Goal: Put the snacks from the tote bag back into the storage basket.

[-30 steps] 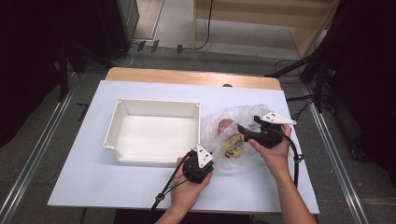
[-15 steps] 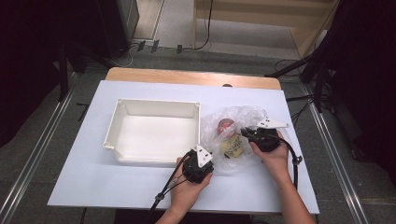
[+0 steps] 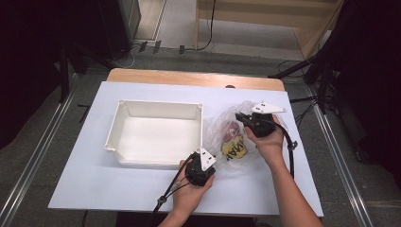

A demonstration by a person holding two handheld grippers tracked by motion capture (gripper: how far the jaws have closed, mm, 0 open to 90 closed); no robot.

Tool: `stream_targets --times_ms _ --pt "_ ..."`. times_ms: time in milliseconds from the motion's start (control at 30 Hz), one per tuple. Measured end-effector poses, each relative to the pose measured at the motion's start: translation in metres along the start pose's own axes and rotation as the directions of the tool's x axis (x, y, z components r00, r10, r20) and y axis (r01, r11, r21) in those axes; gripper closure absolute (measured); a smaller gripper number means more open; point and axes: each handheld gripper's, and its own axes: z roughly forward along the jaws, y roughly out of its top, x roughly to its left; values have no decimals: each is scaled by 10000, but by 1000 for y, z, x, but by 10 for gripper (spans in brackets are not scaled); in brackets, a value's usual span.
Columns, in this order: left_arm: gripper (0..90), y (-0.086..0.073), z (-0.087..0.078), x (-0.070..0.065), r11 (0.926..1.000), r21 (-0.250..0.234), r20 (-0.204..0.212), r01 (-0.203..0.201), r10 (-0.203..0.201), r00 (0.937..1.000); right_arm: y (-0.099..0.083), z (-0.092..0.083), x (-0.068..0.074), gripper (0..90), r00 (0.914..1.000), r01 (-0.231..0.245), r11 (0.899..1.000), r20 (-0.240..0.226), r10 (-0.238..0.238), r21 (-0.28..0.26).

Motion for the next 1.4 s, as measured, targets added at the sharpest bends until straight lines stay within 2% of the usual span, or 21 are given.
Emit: stream_targets --times_ms 200,333,367,433,500,567,667,733,833,900,933,967,1000,1033,1100,1133,1167,1233,1300,1400 --pt "900 0 0 0 10000 39 -110 14 -13 9999 6 32 -10 900 9993 -326 9975 -165 337 632" --pt "900 0 1 0 9999 67 -201 77 -76 9998 9 46 -16 900 9996 -159 9907 -195 187 1353" --pt "900 0 1 0 9999 154 -211 46 -43 9998 8 49 -19 900 9998 -183 9882 -52 194 1522" --pt "900 1 2 -1 9997 221 -190 61 -57 9998 1 55 -29 900 9981 -607 9799 238 573 1902" --pt "900 1 3 -2 9996 292 -187 -22 27 9998 -8 59 -37 900 9940 -1040 9657 567 931 2380" --pt "900 1 3 -3 9992 387 -219 -101 109 9997 -18 61 -44 900 9888 -1445 9538 748 1291 2635" --pt "900 1 3 -3 9994 329 -152 -142 147 9998 -29 62 -45 900 9859 -1653 9475 707 1515 2737" --pt "865 0 1 -2 9999 69 -107 -115 116 9999 -31 60 -44 859 9859 -1662 9521 650 1545 2569" --pt "727 -3 -10 -4 9974 -701 -551 -139 101 9984 -29 52 -43 723 9774 -2102 9571 655 2010 1997" --pt "677 -4 -18 -4 9955 -934 -469 -165 121 9988 -26 44 -40 626 9759 -2159 9639 655 2080 1559" --pt "657 -3 -22 -4 9938 -1113 -337 -6 -32 9994 -24 41 -38 588 9763 -2132 9663 706 2048 1446" --pt "634 -2 -27 -3 9911 -1324 -59 165 -174 9998 -23 36 -36 566 9766 -2090 9697 780 2003 1268" --pt "614 0 -33 -1 9875 -1568 216 185 -153 9996 -21 32 -35 548 9782 -1997 9737 804 1916 1095" --pt "602 3 -39 -1 9817 -1889 322 257 -200 9993 -20 27 -33 540 9785 -1967 9760 810 1895 930" --pt "570 11 -49 -1 9708 -2386 377 238 -152 9992 -17 16 -31 528 9781 -1954 9793 831 1907 531" --pt "553 11 -49 -1 9708 -2386 377 238 -152 9992 -17 16 -31 528 9781 -1954 9793 831 1907 531" --pt "524 22 -54 -1 9644 -2634 236 241 -186 9995 -13 4 -29 519 9775 -1974 9803 774 1964 60" --pt "475 33 -51 2 9641 -2622 127 429 -410 9991 -10 -6 -27 514 9774 -1940 9806 800 1956 -284" --pt "426 42 -42 4 9719 -2268 -111 631 -674 9977 -6 -14 -25 503 9797 -1814 9822 782 1848 -481" --pt "416 50 -24 6 9831 -1681 -496 730 -824 9954 -2 -21 -21 470 9845 -1650 9851 520 1674 -476"
